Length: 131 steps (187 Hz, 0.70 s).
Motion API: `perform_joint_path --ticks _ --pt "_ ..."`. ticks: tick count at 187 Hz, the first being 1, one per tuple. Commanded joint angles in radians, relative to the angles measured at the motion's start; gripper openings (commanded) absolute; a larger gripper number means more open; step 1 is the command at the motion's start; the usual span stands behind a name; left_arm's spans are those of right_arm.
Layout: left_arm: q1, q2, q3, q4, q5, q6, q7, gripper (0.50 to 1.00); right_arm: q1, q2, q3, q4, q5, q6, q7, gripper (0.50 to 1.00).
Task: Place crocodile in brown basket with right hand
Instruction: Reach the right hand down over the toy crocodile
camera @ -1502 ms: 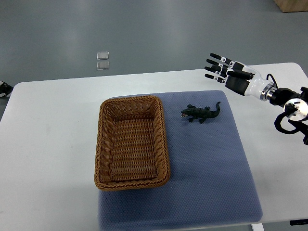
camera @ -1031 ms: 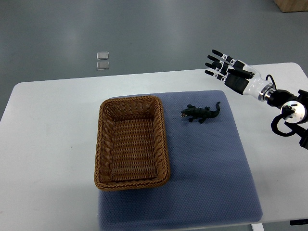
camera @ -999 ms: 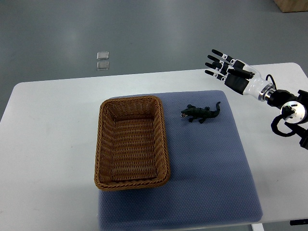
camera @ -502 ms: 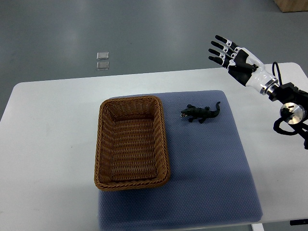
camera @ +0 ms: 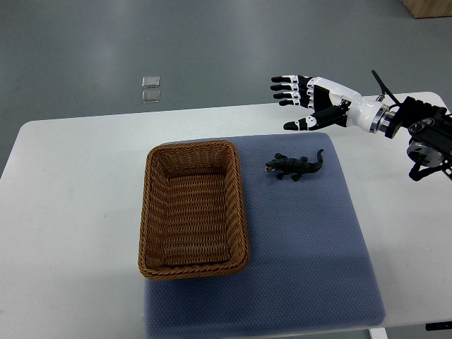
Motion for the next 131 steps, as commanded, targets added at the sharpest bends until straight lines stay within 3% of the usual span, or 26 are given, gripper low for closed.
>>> perform_joint_path --ticks 1,43,109,131 --pt "0.0 0.0 0.0 0.0 0.0 0.0 0.0 1.0 0.022 0.002 -0.008 0.001 -0.251 -0.075 0.005 0.848" --pt "0.0 0.0 0.0 0.0 0.0 0.0 0.0 1.0 0.059 0.017 -0.031 0.001 -0.674 -0.185 0.005 0.836" --pt "0.0 0.0 0.0 0.0 0.0 0.0 0.0 1.0 0.187 0.054 -0.434 -0.002 -0.74 -0.435 0.005 0.836" --pt "0.0 0.0 0.0 0.0 0.0 0.0 0.0 1.0 0.214 0.071 -0.508 -0.007 -0.74 -0.469 0.005 0.836"
